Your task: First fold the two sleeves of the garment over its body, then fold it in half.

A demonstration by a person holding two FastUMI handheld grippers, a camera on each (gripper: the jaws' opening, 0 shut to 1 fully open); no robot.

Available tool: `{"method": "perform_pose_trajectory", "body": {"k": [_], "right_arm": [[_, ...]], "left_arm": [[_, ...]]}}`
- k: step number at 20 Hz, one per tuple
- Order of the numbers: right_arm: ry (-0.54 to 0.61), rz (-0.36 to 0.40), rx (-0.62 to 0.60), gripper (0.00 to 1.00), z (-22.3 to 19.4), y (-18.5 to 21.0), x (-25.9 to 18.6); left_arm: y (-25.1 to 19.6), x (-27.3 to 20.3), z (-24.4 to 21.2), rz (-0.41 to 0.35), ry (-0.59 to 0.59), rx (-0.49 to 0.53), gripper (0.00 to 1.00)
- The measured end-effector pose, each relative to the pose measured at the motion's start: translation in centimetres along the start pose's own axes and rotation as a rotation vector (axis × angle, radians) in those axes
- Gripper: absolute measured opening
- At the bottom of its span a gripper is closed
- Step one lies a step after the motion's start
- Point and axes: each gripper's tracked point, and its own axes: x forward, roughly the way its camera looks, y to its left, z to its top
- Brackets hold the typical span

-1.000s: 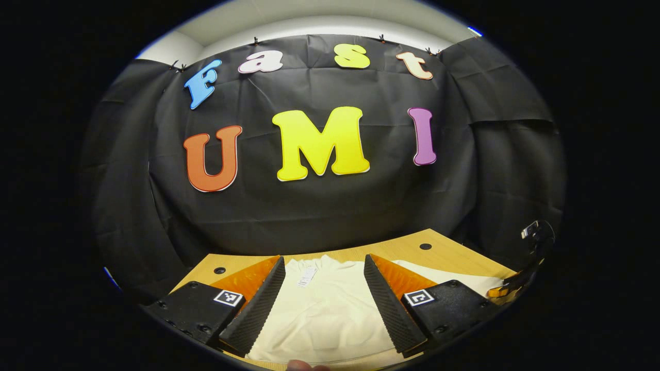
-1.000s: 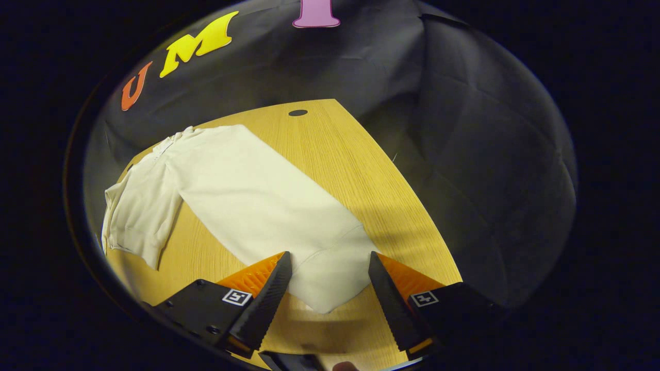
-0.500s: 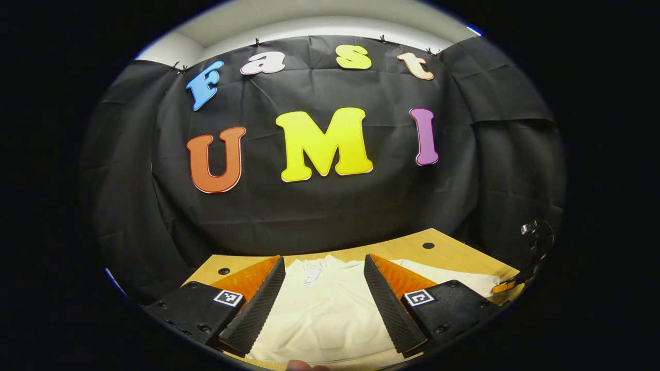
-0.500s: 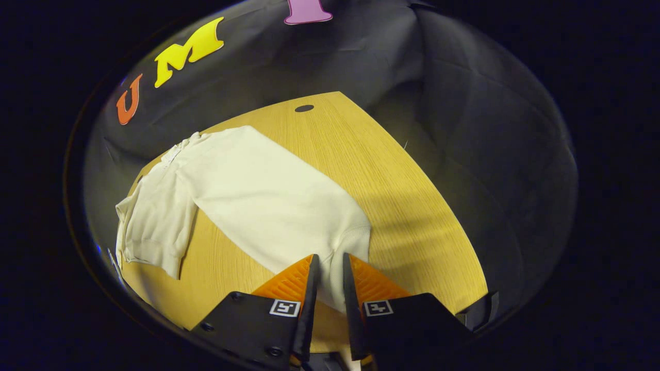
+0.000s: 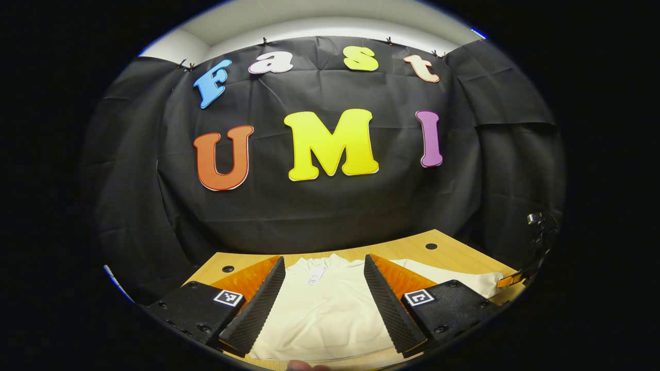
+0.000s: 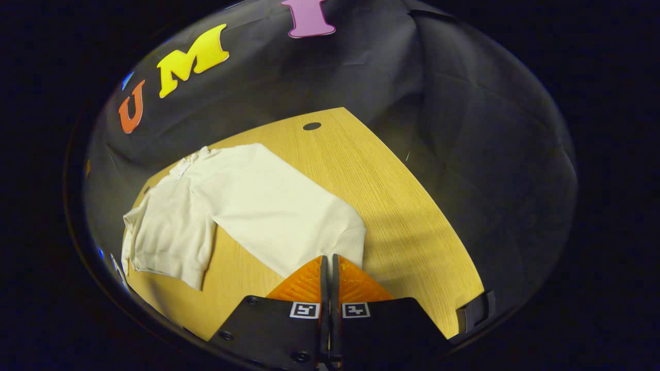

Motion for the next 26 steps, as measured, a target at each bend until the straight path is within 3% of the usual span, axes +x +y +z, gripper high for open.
{"method": "perform_pose_trajectory", "body": {"k": [3, 15, 26], "right_arm": [[-0.009, 0.0, 0.035, 0.02, 0.7, 0.4, -0.4], [-0.209, 0.156, 0.021, 0.01, 14.5, 9.3, -5.9], [-0.28, 0.317, -0.122, 0.01, 25.2, 23.5, -7.8]], "left_arm": [[0.2, -0.1, 0.1, 0.007, -0.011, -0.008, 0.98], [2.7, -0.4, 0.1, 0.127, -0.034, -0.078, 0.98], [6.3, -2.0, -0.8, 0.286, -0.03, -0.117, 0.98]]}}
